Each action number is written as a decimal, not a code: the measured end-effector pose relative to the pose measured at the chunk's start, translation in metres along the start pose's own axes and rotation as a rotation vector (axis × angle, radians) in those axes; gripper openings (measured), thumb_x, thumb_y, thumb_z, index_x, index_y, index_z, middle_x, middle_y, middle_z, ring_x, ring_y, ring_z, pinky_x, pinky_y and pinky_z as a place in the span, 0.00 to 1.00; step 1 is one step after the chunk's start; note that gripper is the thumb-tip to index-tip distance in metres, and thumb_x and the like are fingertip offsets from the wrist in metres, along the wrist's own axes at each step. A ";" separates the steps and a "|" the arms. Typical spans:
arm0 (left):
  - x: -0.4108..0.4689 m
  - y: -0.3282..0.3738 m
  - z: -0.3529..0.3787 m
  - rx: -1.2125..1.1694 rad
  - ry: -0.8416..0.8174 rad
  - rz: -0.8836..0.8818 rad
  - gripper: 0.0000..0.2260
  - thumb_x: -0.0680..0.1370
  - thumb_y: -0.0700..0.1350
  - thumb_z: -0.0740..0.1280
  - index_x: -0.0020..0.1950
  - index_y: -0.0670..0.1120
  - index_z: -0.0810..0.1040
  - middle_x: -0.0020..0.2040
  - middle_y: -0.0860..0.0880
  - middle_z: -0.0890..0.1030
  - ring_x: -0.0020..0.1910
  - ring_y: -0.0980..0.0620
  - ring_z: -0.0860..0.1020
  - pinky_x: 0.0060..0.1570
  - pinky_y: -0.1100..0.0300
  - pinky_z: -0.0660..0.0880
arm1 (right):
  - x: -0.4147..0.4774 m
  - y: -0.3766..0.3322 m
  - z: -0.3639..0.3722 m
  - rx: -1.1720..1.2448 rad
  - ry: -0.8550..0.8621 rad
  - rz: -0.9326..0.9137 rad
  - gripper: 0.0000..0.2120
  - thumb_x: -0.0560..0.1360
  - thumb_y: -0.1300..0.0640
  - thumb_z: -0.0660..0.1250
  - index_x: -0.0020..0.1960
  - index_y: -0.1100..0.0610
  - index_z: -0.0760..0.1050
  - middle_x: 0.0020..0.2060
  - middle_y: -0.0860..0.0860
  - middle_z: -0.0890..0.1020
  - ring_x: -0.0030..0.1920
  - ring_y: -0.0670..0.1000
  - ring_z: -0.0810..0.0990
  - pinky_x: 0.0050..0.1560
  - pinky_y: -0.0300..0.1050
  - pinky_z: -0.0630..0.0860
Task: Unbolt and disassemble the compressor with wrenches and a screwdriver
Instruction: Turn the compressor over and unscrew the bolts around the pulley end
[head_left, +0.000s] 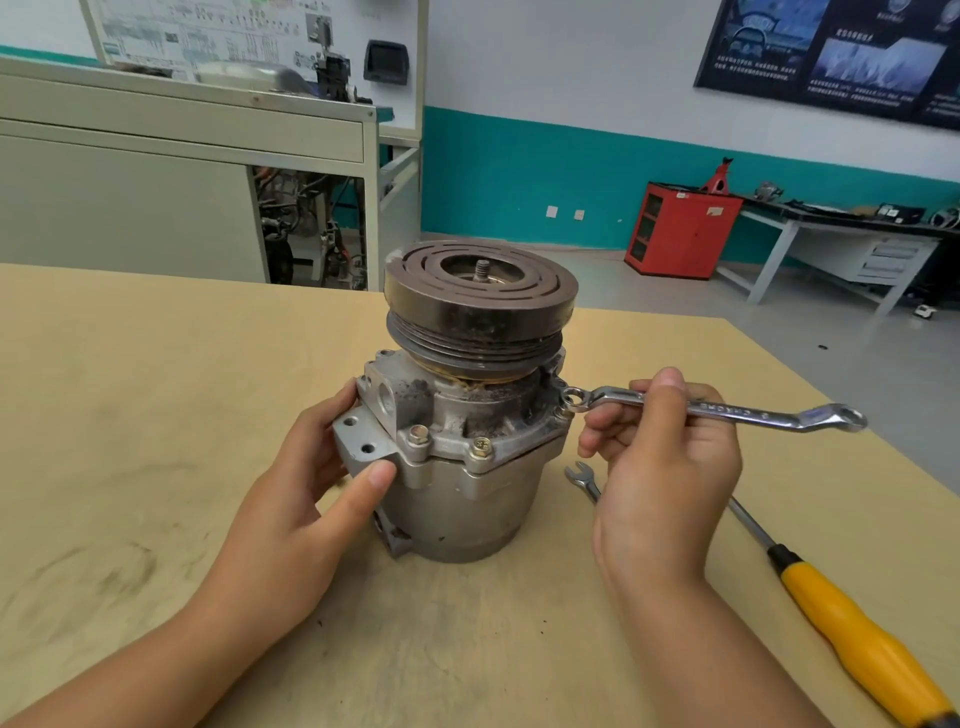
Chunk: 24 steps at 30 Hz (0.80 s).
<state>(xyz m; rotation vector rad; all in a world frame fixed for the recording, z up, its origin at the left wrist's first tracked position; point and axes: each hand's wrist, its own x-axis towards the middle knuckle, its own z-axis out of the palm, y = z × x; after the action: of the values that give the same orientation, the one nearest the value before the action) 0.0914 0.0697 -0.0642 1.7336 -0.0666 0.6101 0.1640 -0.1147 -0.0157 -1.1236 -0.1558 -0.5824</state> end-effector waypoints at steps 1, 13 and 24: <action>0.000 -0.001 0.000 0.001 0.001 0.001 0.22 0.71 0.57 0.68 0.64 0.64 0.67 0.60 0.66 0.77 0.59 0.63 0.77 0.53 0.72 0.71 | -0.002 0.001 0.000 -0.004 0.010 0.017 0.12 0.82 0.60 0.55 0.40 0.57 0.68 0.23 0.50 0.78 0.21 0.46 0.74 0.24 0.36 0.71; -0.001 -0.001 0.001 -0.037 0.010 0.009 0.23 0.71 0.54 0.67 0.65 0.61 0.67 0.60 0.65 0.78 0.60 0.64 0.76 0.53 0.74 0.71 | 0.023 -0.002 0.000 -0.098 -0.154 0.417 0.16 0.82 0.55 0.56 0.37 0.58 0.70 0.20 0.48 0.70 0.20 0.45 0.64 0.22 0.38 0.60; -0.002 -0.001 0.001 -0.055 0.000 0.011 0.24 0.71 0.49 0.65 0.66 0.59 0.68 0.61 0.62 0.78 0.60 0.63 0.76 0.53 0.73 0.71 | 0.016 -0.014 0.001 0.053 -0.005 0.285 0.13 0.81 0.57 0.58 0.39 0.59 0.71 0.21 0.47 0.74 0.21 0.44 0.68 0.21 0.34 0.64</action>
<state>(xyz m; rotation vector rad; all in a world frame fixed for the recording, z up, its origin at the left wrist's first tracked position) 0.0908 0.0686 -0.0661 1.6812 -0.0919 0.6108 0.1709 -0.1243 0.0023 -1.0724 -0.0138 -0.3198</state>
